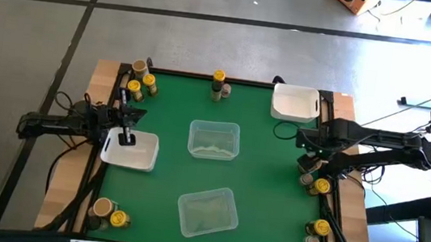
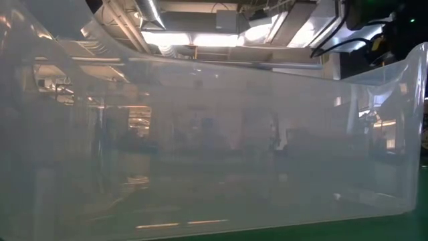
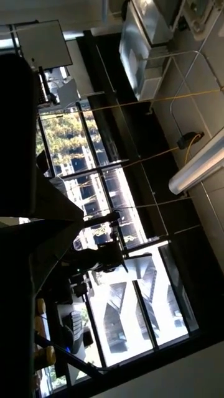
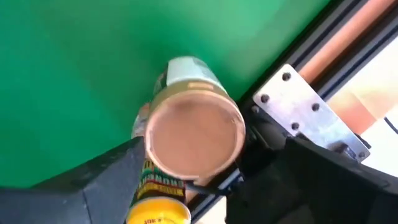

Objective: Sort spices by type
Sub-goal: Put the golden spice bottle into the top white bin

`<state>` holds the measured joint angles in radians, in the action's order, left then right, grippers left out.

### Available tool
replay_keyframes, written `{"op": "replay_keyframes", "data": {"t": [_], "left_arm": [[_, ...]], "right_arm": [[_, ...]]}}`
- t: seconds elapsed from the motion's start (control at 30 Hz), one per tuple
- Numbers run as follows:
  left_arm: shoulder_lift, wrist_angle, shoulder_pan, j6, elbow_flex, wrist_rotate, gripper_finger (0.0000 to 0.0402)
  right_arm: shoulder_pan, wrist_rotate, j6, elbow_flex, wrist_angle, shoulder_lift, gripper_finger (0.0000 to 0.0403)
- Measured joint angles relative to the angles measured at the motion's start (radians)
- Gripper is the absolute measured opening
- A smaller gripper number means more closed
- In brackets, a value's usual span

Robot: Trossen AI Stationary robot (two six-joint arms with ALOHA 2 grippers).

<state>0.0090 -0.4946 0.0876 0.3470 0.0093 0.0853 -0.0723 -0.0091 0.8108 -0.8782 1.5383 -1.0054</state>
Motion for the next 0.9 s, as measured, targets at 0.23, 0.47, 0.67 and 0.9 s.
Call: {"op": "replay_keyframes", "data": {"t": [0.23, 0.47, 0.67, 0.9], "left_arm": [[0.0, -0.007, 0.0, 0.0, 0.0, 0.0, 0.0004], [0.0, -0.01, 0.0, 0.0, 0.0, 0.0, 0.0004], [0.0, -0.01, 0.0, 0.0, 0.0, 0.0, 0.0004], [0.0, -0.011, 0.0, 0.0, 0.0, 0.0, 0.0004]], "right_arm": [[0.0, -0.001, 0.006, 0.049, -0.077, -0.005, 0.0384], [0.0, -0.031, 0.012, 0.05, -0.11, -0.042, 0.0367], [0.0, -0.037, 0.023, 0.062, -0.106, -0.12, 0.0346], [0.0, -0.099, -0.006, 0.062, -0.107, -0.2, 0.0329]]}}
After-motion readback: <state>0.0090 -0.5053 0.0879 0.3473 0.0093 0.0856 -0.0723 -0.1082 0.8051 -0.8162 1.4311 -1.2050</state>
